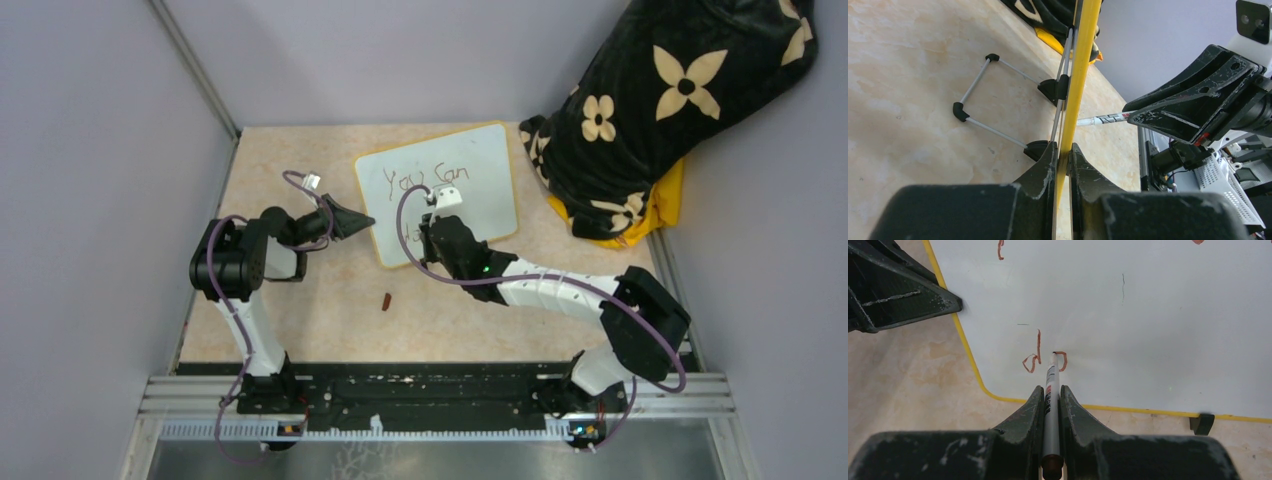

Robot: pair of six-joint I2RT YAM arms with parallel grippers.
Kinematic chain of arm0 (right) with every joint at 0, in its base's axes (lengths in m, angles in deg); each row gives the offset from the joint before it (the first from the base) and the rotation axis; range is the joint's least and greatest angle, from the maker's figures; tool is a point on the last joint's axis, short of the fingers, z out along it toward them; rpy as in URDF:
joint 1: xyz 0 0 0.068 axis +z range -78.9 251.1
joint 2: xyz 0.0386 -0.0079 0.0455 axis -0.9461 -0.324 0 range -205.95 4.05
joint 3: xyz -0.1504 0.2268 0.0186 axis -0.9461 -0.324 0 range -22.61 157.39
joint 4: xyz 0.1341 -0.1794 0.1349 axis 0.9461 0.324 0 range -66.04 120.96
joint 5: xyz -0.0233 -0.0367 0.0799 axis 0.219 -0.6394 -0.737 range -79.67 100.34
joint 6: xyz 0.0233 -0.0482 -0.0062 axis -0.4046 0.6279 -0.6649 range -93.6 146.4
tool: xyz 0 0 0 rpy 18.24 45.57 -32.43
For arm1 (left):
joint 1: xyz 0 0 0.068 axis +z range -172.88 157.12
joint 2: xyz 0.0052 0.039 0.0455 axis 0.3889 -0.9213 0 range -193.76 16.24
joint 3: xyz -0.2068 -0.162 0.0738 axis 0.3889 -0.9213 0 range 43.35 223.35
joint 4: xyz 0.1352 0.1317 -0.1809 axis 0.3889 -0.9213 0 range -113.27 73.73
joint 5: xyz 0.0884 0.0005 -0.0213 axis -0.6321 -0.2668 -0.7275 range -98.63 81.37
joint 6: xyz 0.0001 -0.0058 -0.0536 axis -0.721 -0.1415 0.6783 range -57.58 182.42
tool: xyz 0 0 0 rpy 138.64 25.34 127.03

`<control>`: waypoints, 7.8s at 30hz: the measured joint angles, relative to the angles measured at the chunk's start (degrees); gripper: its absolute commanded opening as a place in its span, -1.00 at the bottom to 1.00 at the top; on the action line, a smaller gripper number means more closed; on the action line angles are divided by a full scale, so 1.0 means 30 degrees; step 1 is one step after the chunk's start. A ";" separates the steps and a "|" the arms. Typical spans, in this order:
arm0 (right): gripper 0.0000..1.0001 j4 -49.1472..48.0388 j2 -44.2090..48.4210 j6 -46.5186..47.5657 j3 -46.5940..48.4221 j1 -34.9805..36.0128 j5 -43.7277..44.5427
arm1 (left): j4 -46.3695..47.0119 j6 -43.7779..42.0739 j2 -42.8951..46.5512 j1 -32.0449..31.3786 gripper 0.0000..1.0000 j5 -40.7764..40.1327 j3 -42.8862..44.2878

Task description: Write a sentence on the whiteboard

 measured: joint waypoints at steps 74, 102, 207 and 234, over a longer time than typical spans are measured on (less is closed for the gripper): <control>-1.00 -0.1552 0.3169 -0.0321 -0.1304 -0.2892 -0.1559 | 0.0007 -0.0153 0.0000 -0.0029 -1.00 0.0036 0.0000; -1.00 -0.1508 0.2382 -0.0372 -0.2084 -0.2892 -0.1785 | 0.0007 -0.0160 0.0000 -0.0036 -1.00 0.0095 0.0000; -1.00 -0.1545 0.2550 -0.1421 -0.2994 -0.2718 -0.1188 | 0.0007 -0.0240 0.0000 -0.0044 -1.00 0.0080 0.0000; -1.00 -0.2280 0.3687 -0.1093 -0.2929 -0.2965 -0.0889 | 0.0007 -0.0240 0.0000 -0.0051 -1.00 0.0095 0.0000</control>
